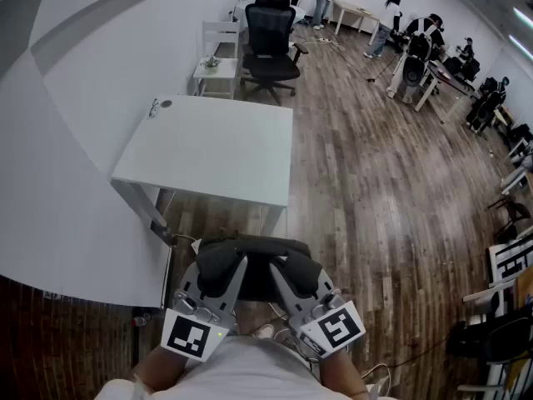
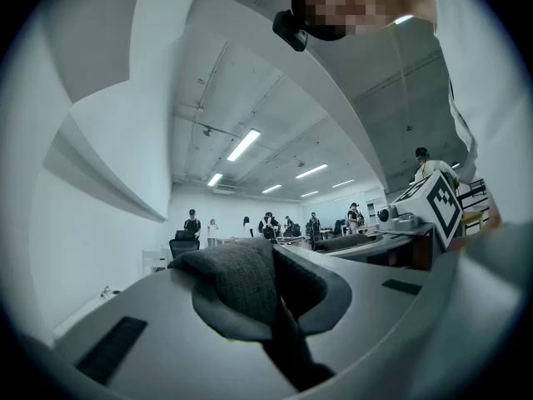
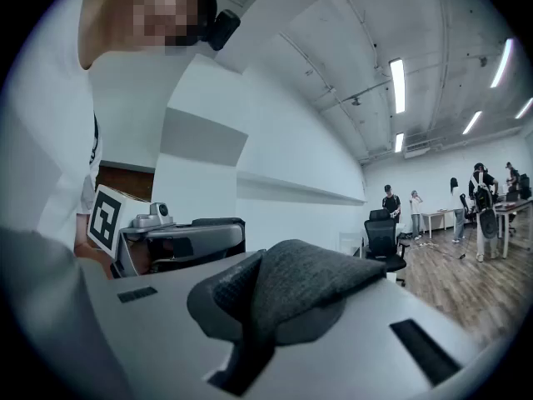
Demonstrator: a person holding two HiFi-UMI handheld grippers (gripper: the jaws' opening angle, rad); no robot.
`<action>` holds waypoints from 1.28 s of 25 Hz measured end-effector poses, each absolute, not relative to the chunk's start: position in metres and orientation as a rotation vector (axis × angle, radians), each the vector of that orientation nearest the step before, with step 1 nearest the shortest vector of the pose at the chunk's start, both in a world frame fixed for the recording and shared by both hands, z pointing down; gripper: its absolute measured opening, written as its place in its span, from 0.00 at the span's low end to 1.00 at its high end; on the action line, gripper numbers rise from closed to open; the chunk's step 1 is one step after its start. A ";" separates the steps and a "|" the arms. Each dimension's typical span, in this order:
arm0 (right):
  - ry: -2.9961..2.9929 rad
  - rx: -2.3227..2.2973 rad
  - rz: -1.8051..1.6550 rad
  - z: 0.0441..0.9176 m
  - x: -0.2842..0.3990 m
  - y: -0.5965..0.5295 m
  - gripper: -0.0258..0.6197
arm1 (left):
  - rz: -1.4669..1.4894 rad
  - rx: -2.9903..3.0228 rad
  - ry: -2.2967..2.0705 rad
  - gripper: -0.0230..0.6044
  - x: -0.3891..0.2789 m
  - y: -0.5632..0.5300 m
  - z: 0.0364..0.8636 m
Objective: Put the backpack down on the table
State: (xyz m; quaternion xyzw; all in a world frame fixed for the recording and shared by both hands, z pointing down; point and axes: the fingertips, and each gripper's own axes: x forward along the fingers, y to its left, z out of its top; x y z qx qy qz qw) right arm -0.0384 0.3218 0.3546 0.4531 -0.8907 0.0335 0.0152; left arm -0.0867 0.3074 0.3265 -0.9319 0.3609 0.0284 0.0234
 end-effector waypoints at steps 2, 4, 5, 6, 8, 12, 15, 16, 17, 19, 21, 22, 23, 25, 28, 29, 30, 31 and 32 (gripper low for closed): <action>-2.767 1.411 0.104 0.357 -0.041 0.320 0.12 | 0.087 -2.890 1.122 0.11 -0.090 0.307 0.330; -2.763 1.414 0.101 0.359 -0.044 0.320 0.12 | 0.082 -2.890 1.114 0.11 -0.092 0.307 0.332; -2.760 1.415 0.101 0.360 -0.044 0.320 0.12 | 0.076 -2.887 1.104 0.11 -0.092 0.307 0.333; -2.756 1.416 0.104 0.361 -0.044 0.319 0.12 | 0.066 -2.882 1.091 0.11 -0.091 0.307 0.334; -2.753 1.420 0.126 0.363 -0.042 0.317 0.12 | 0.052 -2.877 1.076 0.11 -0.088 0.306 0.335; -2.773 1.412 0.193 0.370 -0.033 0.319 0.12 | 0.039 -2.881 1.088 0.11 -0.079 0.305 0.340; -2.793 1.371 0.194 0.371 -0.025 0.327 0.12 | 0.029 -2.869 1.134 0.11 -0.070 0.308 0.341; -2.804 1.354 0.189 0.371 -0.023 0.329 0.12 | 0.025 -2.860 1.152 0.11 -0.068 0.309 0.341; -2.814 1.336 0.186 0.370 -0.021 0.332 0.12 | 0.022 -2.851 1.168 0.11 -0.065 0.309 0.341; -2.831 1.304 0.183 0.370 -0.017 0.334 0.12 | 0.018 -2.843 1.199 0.11 -0.061 0.307 0.341; -2.844 1.278 0.177 0.369 -0.014 0.331 0.12 | 0.019 -2.835 1.224 0.11 -0.058 0.301 0.341; -2.849 1.269 0.176 0.368 -0.013 0.327 0.12 | 0.024 -2.829 1.231 0.11 -0.057 0.296 0.341; -2.854 1.261 0.178 0.368 -0.011 0.323 0.12 | 0.029 -2.822 1.234 0.11 -0.055 0.291 0.341; -2.861 1.250 0.178 0.369 -0.008 0.312 0.12 | 0.035 -2.816 1.234 0.11 -0.051 0.277 0.343; -2.859 1.247 0.166 0.372 -0.005 0.281 0.12 | 0.063 -2.827 1.207 0.11 -0.048 0.244 0.345; -2.855 1.254 0.168 0.372 -0.003 0.269 0.12 | 0.074 -2.833 1.185 0.11 -0.046 0.232 0.345; -2.851 1.266 0.175 0.370 -0.001 0.256 0.12 | 0.082 -2.842 1.161 0.11 -0.043 0.220 0.343; -2.849 1.279 0.183 0.368 0.002 0.243 0.12 | 0.087 -2.855 1.141 0.11 -0.041 0.208 0.341; -2.849 1.288 0.189 0.364 0.003 0.230 0.12 | 0.091 -2.870 1.128 0.11 -0.039 0.195 0.338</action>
